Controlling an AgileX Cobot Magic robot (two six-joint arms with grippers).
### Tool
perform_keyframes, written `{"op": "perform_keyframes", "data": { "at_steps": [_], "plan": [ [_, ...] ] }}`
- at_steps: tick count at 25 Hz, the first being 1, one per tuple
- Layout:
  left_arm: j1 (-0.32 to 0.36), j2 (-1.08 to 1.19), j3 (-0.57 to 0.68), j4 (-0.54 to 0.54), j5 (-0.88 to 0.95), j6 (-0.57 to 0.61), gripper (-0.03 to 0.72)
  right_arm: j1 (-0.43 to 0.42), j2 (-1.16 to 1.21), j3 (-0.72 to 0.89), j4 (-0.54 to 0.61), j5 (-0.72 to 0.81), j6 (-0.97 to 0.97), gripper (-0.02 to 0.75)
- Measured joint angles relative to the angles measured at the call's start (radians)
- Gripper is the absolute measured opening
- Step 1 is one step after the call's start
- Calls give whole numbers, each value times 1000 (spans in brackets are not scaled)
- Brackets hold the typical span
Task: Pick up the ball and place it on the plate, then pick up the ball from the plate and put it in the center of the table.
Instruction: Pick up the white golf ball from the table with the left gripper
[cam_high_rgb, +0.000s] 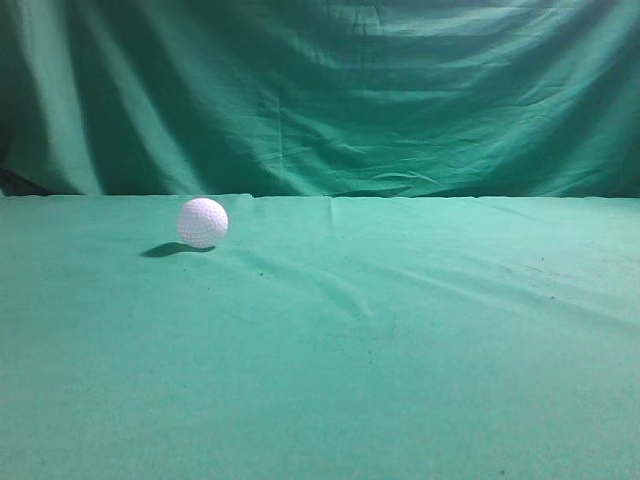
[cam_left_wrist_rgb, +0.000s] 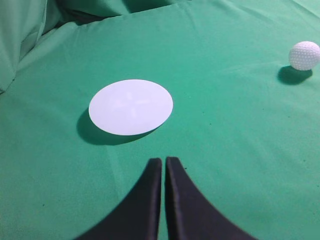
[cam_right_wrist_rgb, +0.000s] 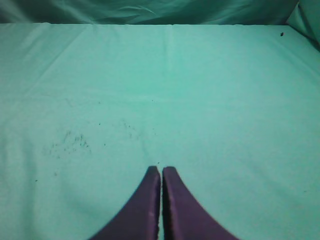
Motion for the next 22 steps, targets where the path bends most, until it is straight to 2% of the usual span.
{"op": "perform_keyframes", "data": {
  "at_steps": [22],
  "plan": [
    [0,0,2,-19,-37,0,0,0,0,0,0,0,0,0]
  ]
}}
